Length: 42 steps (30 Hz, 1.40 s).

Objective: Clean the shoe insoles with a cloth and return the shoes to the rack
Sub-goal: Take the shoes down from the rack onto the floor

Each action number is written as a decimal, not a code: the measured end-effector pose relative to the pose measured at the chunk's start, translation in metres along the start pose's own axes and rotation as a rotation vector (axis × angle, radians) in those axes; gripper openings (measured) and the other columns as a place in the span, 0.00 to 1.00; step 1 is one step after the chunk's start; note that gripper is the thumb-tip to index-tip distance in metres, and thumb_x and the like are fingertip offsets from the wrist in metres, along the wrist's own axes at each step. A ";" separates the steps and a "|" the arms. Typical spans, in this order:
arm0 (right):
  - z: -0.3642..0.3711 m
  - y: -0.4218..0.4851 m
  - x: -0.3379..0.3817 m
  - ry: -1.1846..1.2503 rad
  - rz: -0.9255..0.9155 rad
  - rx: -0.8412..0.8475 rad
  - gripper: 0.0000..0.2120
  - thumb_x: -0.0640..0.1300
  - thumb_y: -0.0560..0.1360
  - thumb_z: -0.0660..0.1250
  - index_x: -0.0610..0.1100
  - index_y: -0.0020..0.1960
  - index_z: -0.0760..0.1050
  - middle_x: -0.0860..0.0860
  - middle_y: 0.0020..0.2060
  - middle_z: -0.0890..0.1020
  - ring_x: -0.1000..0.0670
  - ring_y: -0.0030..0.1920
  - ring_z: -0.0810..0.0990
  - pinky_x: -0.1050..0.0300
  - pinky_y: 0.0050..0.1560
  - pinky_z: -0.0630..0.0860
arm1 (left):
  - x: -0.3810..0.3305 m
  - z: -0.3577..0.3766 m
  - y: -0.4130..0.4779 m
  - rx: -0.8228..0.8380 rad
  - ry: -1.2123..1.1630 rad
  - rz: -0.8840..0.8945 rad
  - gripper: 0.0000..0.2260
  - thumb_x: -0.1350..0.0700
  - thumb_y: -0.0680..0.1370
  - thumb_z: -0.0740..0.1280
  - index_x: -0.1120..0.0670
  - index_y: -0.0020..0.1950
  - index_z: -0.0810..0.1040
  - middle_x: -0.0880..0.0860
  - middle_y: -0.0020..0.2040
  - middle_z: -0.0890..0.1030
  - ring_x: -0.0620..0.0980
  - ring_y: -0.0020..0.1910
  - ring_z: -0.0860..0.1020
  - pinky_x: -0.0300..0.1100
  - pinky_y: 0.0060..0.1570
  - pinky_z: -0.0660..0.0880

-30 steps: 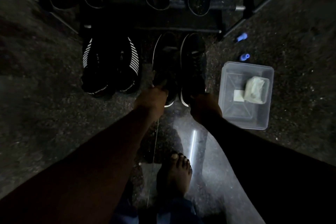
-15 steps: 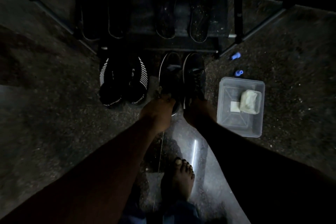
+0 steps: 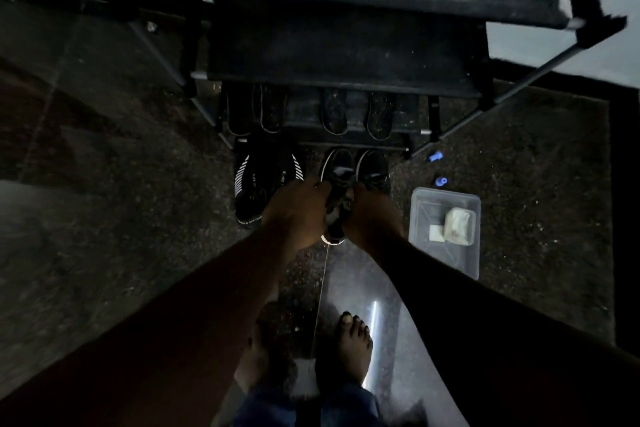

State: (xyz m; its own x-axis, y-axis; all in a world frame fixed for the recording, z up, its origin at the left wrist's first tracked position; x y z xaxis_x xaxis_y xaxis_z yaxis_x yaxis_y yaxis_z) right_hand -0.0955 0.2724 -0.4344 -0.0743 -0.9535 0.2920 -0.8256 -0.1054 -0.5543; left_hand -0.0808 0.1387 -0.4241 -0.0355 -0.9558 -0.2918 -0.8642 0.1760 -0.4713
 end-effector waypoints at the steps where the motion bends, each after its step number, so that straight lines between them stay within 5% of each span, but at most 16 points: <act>1: -0.006 -0.006 0.007 0.000 -0.015 -0.011 0.21 0.51 0.77 0.67 0.44 0.68 0.73 0.41 0.64 0.80 0.36 0.61 0.80 0.46 0.57 0.77 | 0.002 -0.008 -0.006 -0.011 0.013 -0.004 0.21 0.54 0.77 0.68 0.51 0.70 0.73 0.55 0.66 0.75 0.60 0.63 0.78 0.53 0.59 0.76; 9: -0.026 -0.039 0.050 -0.036 -0.054 -0.004 0.22 0.49 0.79 0.65 0.48 0.72 0.71 0.41 0.65 0.80 0.36 0.62 0.80 0.46 0.57 0.78 | 0.029 -0.054 -0.058 -0.038 0.092 -0.060 0.24 0.52 0.77 0.68 0.53 0.73 0.71 0.57 0.71 0.74 0.61 0.66 0.75 0.53 0.64 0.74; 13: -0.024 -0.049 0.073 -0.003 -0.062 0.002 0.18 0.48 0.76 0.68 0.48 0.66 0.75 0.43 0.62 0.81 0.36 0.61 0.81 0.46 0.58 0.79 | 0.052 -0.066 -0.080 -0.051 0.056 -0.109 0.27 0.53 0.77 0.68 0.53 0.76 0.69 0.56 0.72 0.73 0.61 0.67 0.75 0.52 0.64 0.74; 42: -0.004 -0.005 0.146 -0.041 -0.192 0.008 0.15 0.47 0.75 0.70 0.45 0.60 0.77 0.42 0.55 0.84 0.38 0.56 0.82 0.50 0.51 0.78 | 0.140 -0.074 -0.094 -0.118 -0.072 -0.231 0.19 0.57 0.76 0.72 0.54 0.67 0.76 0.57 0.64 0.78 0.60 0.61 0.78 0.54 0.60 0.77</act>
State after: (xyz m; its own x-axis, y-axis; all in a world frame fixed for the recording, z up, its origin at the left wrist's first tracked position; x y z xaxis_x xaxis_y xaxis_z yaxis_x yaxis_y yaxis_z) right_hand -0.1043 0.1346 -0.3859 0.1071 -0.9262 0.3614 -0.8178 -0.2888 -0.4978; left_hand -0.0416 -0.0294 -0.3591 0.2016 -0.9474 -0.2487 -0.8979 -0.0773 -0.4334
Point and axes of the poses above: each hand's wrist, its own y-axis towards the middle knuckle, its own z-axis out of the palm, x = y × z, the point moved 4 cm from there along y, towards the middle knuckle
